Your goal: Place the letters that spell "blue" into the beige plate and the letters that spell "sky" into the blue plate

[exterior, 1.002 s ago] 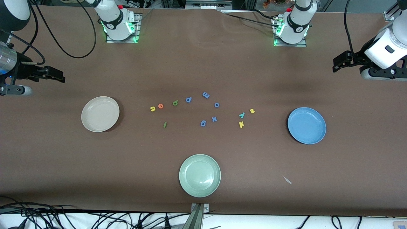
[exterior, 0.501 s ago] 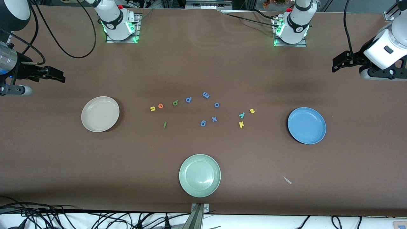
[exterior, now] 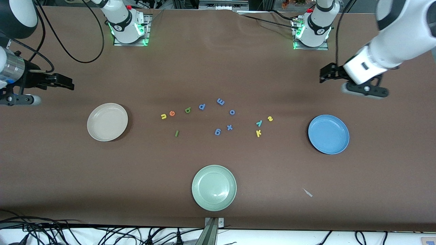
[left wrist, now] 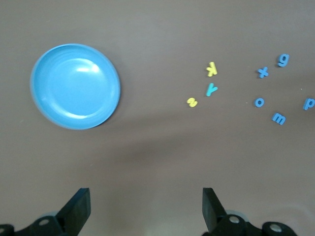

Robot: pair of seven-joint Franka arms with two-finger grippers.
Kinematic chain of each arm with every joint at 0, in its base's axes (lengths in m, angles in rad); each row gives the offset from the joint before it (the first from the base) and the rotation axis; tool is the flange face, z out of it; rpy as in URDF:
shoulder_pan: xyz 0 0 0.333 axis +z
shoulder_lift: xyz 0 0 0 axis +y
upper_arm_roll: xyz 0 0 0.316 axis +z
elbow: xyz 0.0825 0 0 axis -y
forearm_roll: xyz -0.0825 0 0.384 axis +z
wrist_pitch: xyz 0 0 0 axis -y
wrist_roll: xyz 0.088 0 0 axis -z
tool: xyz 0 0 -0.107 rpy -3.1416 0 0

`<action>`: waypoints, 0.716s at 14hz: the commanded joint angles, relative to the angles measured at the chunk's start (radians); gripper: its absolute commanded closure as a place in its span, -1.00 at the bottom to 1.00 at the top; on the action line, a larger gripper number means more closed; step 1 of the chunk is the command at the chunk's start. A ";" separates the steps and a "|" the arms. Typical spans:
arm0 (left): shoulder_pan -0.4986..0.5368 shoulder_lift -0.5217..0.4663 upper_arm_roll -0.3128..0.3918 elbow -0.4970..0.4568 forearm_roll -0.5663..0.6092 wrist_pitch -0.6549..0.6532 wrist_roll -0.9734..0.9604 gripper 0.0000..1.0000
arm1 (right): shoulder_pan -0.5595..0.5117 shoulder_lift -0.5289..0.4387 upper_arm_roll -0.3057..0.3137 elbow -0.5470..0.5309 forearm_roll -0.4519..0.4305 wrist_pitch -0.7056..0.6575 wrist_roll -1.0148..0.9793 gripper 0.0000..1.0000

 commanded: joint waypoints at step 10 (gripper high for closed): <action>-0.035 0.269 -0.128 -0.220 -0.023 0.612 -0.003 -1.00 | 0.256 0.202 0.020 -0.081 0.029 0.315 0.278 -1.00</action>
